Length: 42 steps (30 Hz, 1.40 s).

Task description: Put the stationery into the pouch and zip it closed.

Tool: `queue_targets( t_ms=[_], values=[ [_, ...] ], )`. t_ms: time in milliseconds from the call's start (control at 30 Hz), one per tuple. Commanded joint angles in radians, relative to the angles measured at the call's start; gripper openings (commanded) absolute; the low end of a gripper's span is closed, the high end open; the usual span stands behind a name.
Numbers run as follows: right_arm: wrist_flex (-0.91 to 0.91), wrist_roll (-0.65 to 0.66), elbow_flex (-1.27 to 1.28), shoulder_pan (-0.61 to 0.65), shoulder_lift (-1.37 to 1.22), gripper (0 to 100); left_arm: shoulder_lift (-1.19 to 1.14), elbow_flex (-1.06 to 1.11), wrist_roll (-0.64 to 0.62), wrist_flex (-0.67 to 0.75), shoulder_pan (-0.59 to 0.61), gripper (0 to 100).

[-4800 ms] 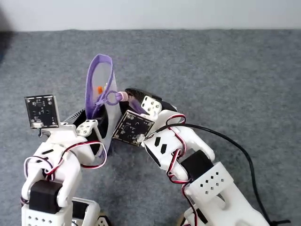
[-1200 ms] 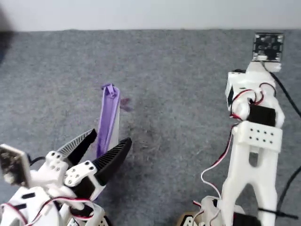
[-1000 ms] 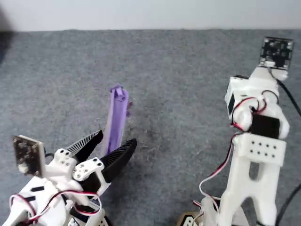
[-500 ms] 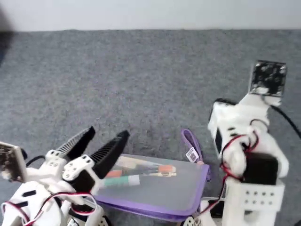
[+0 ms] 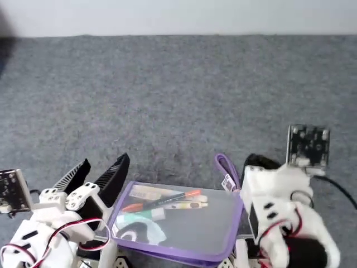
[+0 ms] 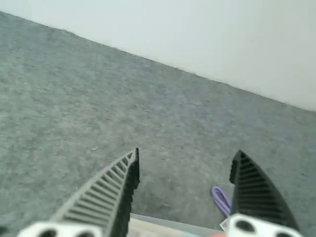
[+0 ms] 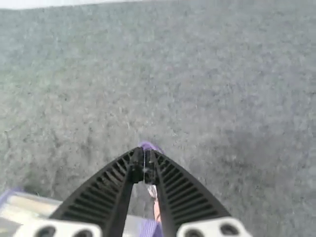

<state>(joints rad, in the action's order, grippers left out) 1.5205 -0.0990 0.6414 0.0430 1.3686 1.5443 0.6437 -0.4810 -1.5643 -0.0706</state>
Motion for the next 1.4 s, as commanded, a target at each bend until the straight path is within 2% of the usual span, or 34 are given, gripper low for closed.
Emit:
queue_targets(
  t_ms=[0,167,300,500,667,800,967,1167,1367],
  values=[
    [-0.027,-0.005,0.123,0.007,0.134,0.8,0.006,0.016,0.048,0.000,0.031,28],
    [-0.068,0.005,0.331,0.007,0.340,0.8,0.006,0.079,0.049,0.003,0.055,28],
    [-0.065,0.068,0.459,0.007,0.450,0.8,0.006,0.136,0.049,0.003,0.055,28],
    [-0.091,0.092,0.537,0.013,0.414,0.8,0.008,0.262,0.048,0.035,0.055,28],
    [-0.237,0.275,0.694,0.010,0.355,0.8,0.008,0.298,0.044,0.115,0.057,28],
    [-0.395,0.339,0.830,0.012,0.317,0.8,0.008,0.302,0.048,0.140,0.057,28],
    [-0.526,0.334,0.939,0.008,0.335,0.8,0.008,0.302,0.049,0.130,0.057,28],
    [-0.530,0.339,1.007,0.015,0.449,0.8,0.008,0.326,0.051,0.149,0.057,28],
    [-0.522,0.334,1.042,0.013,0.438,0.9,0.008,0.463,0.081,0.307,0.118,28]
  ],
)
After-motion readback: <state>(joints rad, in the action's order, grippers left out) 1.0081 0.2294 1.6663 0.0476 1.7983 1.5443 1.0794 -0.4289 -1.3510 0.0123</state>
